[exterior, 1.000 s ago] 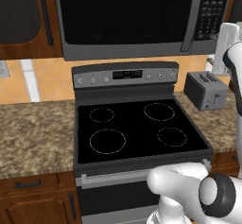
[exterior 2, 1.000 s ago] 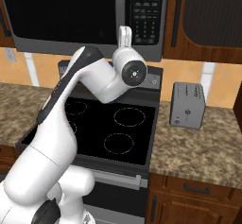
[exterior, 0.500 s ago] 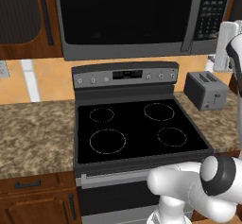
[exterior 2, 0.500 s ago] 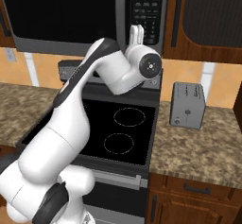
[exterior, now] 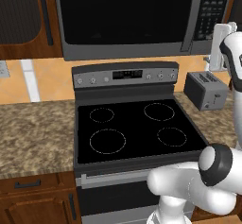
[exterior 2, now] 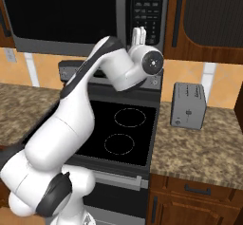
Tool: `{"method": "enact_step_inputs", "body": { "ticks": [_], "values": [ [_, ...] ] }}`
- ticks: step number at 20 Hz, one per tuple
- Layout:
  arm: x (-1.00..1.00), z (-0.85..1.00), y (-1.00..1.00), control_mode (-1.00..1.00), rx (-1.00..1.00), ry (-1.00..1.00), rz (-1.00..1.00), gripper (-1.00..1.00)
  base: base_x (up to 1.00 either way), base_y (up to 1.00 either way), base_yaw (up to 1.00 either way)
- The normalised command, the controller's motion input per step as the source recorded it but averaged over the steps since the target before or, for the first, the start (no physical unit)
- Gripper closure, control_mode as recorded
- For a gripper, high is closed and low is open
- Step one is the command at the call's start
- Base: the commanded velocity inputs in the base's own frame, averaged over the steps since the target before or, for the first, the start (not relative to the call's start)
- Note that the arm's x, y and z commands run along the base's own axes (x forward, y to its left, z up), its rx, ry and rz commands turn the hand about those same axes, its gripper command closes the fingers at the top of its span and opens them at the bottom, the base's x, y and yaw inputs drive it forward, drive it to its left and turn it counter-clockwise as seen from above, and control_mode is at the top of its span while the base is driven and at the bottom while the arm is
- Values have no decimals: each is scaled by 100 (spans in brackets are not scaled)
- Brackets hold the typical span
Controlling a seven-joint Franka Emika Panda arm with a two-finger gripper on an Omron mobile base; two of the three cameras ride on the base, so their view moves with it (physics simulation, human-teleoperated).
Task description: Pick the bell pepper from the sink and place it in the bowl. Then pick the bowl and place it in the microwave. Then close the microwave door and press the start button.
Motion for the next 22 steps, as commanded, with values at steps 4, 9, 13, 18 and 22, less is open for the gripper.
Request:
{"method": "enact_step_inputs", "body": {
  "ticks": [4, 9, 13, 18, 22],
  "values": [
    [28, -9, -6, -100, 0, 3, 0, -100, 0, 0, 0],
    [27, -7, -14, -100, 0, 2, 0, -100, 0, 0, 0],
    [32, -8, -12, -100, 0, 3, 1, -100, 0, 0, 0],
    [37, -5, -4, -100, 1, 3, 1, -100, 0, 0, 0],
    [44, -1, 0, -100, 1, 3, 1, -100, 0, 0, 0]
  ]
}}
